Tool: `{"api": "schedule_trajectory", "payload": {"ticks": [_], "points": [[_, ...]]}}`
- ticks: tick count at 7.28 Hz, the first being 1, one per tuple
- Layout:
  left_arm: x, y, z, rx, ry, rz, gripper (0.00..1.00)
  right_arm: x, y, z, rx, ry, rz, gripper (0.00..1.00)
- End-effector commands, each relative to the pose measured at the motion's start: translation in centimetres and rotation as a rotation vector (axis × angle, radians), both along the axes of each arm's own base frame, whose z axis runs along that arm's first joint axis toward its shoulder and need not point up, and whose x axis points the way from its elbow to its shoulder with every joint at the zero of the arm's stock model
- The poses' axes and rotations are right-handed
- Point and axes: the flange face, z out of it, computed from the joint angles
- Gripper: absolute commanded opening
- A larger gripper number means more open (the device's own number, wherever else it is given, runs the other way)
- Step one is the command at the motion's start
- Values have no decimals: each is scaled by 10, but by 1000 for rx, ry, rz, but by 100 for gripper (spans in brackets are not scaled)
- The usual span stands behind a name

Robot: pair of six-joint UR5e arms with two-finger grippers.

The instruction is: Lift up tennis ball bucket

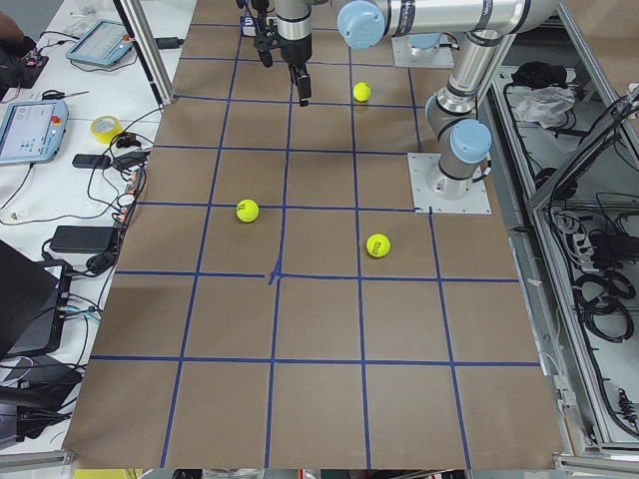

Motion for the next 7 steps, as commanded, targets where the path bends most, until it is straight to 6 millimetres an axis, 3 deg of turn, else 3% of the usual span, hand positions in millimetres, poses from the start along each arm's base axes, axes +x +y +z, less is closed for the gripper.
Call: {"api": "schedule_trajectory", "payload": {"ticks": [1, 3, 4, 7], "points": [[5, -1, 1, -2, -12, -13, 100, 0, 0, 1, -1, 0, 0, 91], [16, 4, 13, 10, -146, -26, 100, 0, 1, 3, -4, 1, 26, 65], [16, 2, -1, 36, -140, -23, 100, -1, -4, 16, -26, 6, 23, 62], [12, 1, -7, 46, -90, -28, 100, 11, -3, 51, -72, 2, 26, 61]]}}
